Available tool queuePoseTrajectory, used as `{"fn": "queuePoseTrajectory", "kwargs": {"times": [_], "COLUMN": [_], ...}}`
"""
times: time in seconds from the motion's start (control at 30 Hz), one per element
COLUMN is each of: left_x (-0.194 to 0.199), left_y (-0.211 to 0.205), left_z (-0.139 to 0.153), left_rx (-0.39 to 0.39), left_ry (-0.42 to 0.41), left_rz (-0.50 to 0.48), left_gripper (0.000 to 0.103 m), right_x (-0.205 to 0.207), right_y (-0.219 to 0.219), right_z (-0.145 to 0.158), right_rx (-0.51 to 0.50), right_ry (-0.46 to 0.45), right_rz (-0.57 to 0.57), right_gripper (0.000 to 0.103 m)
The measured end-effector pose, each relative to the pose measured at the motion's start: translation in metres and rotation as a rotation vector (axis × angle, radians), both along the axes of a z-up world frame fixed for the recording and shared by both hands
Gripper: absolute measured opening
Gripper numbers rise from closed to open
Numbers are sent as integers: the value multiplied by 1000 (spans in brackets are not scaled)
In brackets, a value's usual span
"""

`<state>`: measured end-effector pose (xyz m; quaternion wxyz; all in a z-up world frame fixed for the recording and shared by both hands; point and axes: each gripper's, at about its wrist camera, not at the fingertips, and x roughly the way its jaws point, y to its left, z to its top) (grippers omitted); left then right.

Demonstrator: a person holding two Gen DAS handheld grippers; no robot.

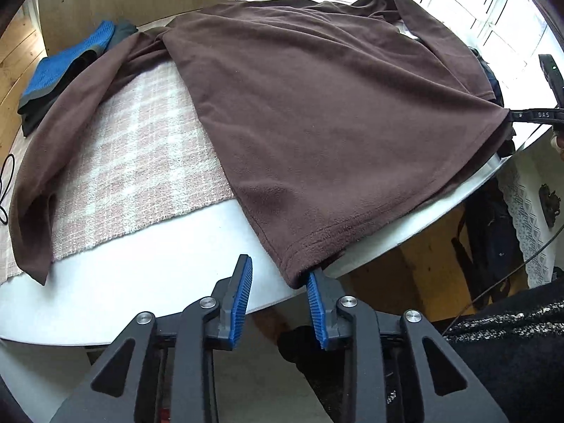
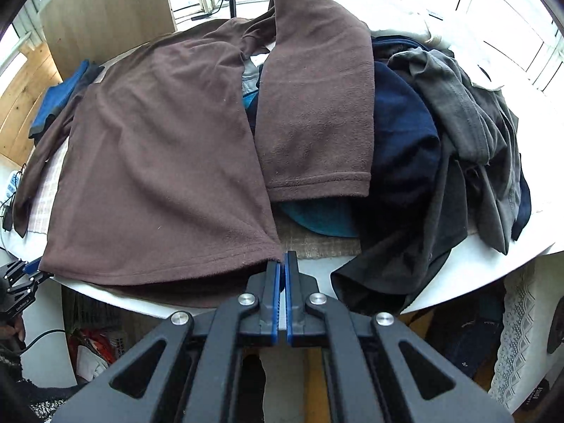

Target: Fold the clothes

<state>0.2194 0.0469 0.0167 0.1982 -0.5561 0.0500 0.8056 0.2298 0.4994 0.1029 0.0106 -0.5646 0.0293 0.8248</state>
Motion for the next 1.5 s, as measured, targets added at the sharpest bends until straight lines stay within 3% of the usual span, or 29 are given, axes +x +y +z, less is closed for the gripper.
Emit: {"fn": "queuePoseTrajectory", "kwargs": {"times": [0.03,0.1,0.2,0.37,0.43,0.53,0.63,0.7,0.8,0.87,1.03,1.13,1.23,1.37,1.5], "left_x": [-1,-2,-10,5,15,9,-12,-17,-17,-14,-2,3,-8,-78,-160], "left_y": [1,3,3,-52,-62,-51,-36,-32,-31,-27,-35,-43,-75,-102,-112], "left_z": [-1,-4,8,110,141,123,74,61,66,64,55,52,77,128,169], "left_rx": [-1,-4,-75,-115,-119,-130,-200,-196,-192,-200,-208,-205,-198,-215,-197], "left_ry": [2,6,41,188,236,186,69,18,20,8,-82,-139,-133,12,148], "left_rz": [5,16,15,108,132,96,37,17,4,-17,-46,-53,8,50,62], "left_gripper": [28,4,4,4,4,4,4,4,4,4,7,8,8,8,19], "right_x": [1,1,1,26,36,33,28,26,32,35,26,21,17,11,-72], "right_y": [1,2,6,-6,-15,-24,-11,-2,6,6,-1,8,18,32,15], "right_z": [1,3,6,47,42,-4,-29,-18,20,24,-17,10,44,90,128], "right_rx": [1,2,-13,-119,-141,-71,-59,-68,-72,-57,0,-16,-37,-66,-81], "right_ry": [3,8,21,149,149,37,-35,-7,109,130,-47,-23,22,82,175], "right_rz": [8,22,37,109,124,123,73,59,61,53,103,111,111,111,129], "right_gripper": [2,2,2,2,2,2,2,2,2,2,3,3,3,5,13]}}
